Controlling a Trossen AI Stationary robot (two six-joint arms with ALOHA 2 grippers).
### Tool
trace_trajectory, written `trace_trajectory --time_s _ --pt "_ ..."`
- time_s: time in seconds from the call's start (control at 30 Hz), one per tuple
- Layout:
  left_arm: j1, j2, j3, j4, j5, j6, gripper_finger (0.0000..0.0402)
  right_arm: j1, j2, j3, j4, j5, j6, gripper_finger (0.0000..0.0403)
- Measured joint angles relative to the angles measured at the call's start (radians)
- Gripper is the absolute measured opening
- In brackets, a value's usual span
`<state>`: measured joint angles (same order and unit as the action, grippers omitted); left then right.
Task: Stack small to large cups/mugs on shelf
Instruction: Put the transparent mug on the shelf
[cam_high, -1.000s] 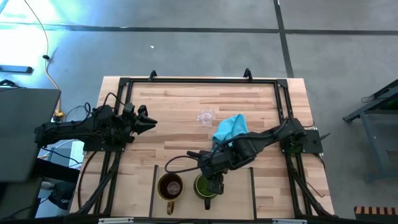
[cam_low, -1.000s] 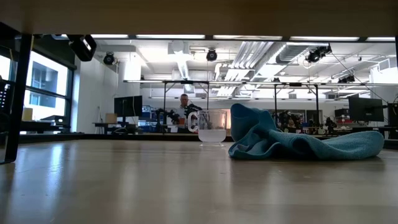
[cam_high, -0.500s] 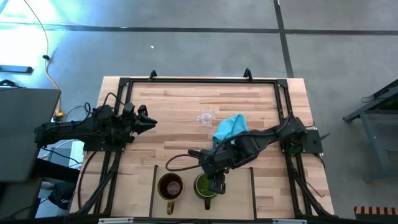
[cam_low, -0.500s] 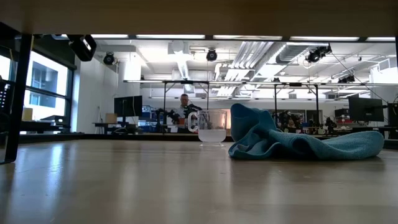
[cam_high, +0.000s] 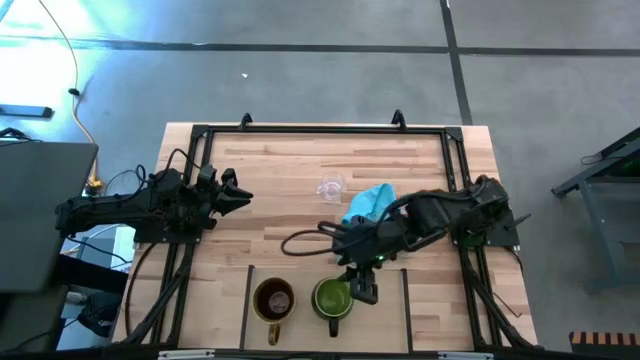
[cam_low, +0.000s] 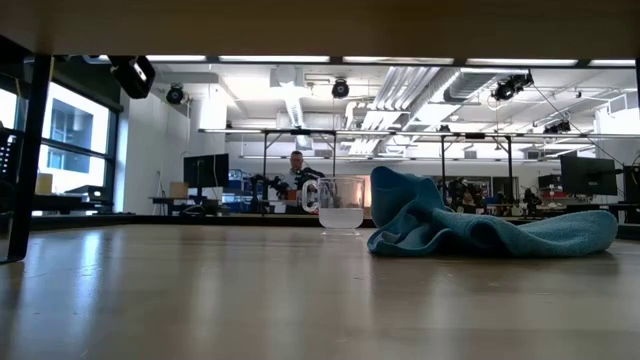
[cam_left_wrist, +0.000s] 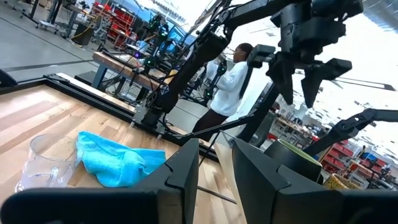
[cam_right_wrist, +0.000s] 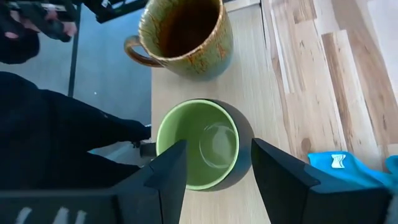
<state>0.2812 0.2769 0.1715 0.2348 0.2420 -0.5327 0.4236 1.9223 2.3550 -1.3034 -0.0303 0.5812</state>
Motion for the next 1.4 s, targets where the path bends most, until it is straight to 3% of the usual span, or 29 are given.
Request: trace_trajectory --time_s 0.6,0.93,1.2,1.4 --pt "0.0 0.0 0.0 0.001 0.0 -0.043 0.0085 0.002 -0.145 0.0 -0.061 -0.005 -0.183 0.0167" --pt "0.0 0.0 0.0 0.001 0.0 -0.054 0.0085 0.002 -0.241 0.0 -0.063 0.184 -0.347 0.0167" --pt "0.0 0.0 0.0 0.002 0.0 -0.058 0.0085 0.002 -0.31 0.0 -0.074 0.188 -0.502 0.0167" --pt "0.0 0.0 0.0 0.002 0.0 -0.068 0.0085 0.002 -0.369 0.0 -0.104 0.243 -0.512 0.0167"
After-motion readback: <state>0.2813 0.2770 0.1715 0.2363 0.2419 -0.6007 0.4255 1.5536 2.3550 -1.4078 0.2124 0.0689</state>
